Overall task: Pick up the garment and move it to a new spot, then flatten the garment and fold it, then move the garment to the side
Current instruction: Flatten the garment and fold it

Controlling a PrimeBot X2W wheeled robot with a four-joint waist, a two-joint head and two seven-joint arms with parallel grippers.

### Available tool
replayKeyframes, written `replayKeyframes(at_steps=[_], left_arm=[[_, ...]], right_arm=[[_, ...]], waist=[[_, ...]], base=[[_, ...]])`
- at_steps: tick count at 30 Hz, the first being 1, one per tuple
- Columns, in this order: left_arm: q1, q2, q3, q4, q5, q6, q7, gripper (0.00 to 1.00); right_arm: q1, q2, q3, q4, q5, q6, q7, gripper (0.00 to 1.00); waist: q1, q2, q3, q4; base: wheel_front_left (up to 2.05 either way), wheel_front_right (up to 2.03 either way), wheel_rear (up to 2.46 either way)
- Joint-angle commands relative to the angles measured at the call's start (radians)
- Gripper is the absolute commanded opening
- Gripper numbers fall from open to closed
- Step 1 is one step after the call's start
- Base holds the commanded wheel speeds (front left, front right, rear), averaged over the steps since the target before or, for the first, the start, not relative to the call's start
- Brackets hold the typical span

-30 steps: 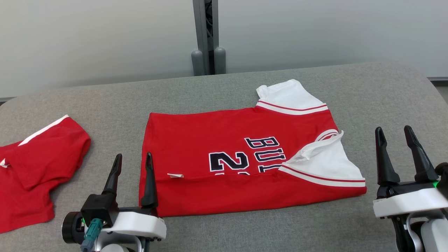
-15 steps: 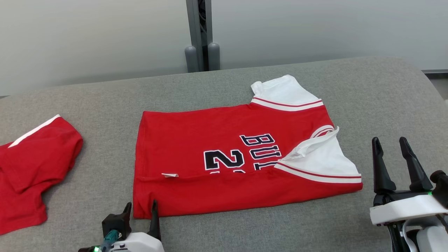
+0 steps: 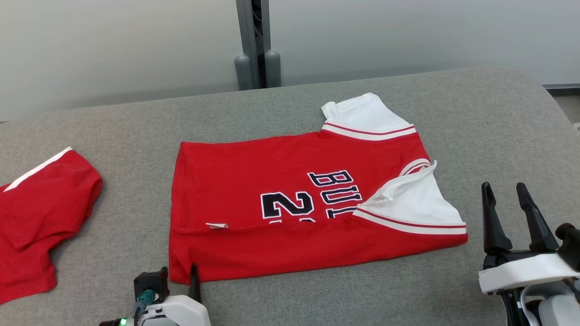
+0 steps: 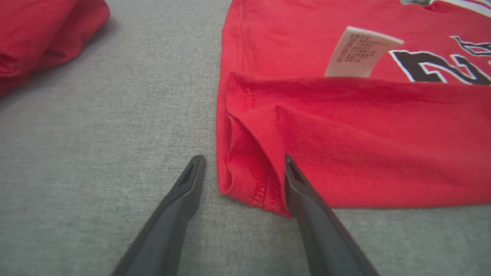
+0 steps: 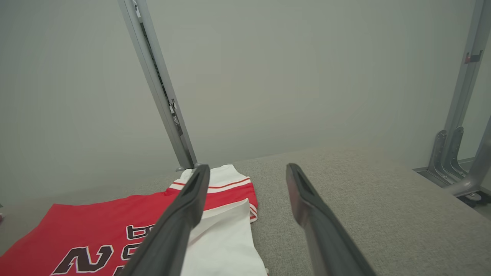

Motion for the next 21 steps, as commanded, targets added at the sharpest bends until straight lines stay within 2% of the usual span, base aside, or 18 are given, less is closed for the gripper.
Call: replayKeyframes(at_steps=[1,7,11,18,21], left_arm=[[-0.006,0.003,-0.01,0.013,-0.013,-0.018,0.008,0.0],[-0.021,0.004,-0.025,0.008,-0.034,-0.034,-0.017,0.0],[-0.026,0.004,-0.035,-0.003,-0.042,-0.039,-0.029,0.0],[-0.027,0.003,-0.06,-0.027,-0.043,-0.041,-0.035,0.0],[-0.03,0.003,-0.072,-0.036,-0.039,-0.042,-0.032,0.0]], right_arm=[[-0.005,-0.004,-0.006,0.015,0.008,0.0,-0.001,1.0],[-0.016,0.004,-0.035,0.116,0.035,0.0,0.002,1.0],[-0.028,0.014,-0.043,0.174,0.099,0.0,0.027,1.0],[-0.066,-0.014,-0.003,0.317,0.197,0.0,0.067,1.0],[-0.088,-0.006,0.015,0.375,0.27,0.0,0.093,1.0]], waist=[[0.0,0.0,0.0,0.002],[0.0,0.0,0.001,0.014],[0.0,0.0,0.004,0.025],[0.0,0.0,0.01,0.045],[0.0,0.0,0.015,0.052]], base=[[0.0,0.0,0.0],[0.0,0.0,0.0],[0.0,0.0,0.0],[0.0,0.0,0.0],[0.0,0.0,0.0]])
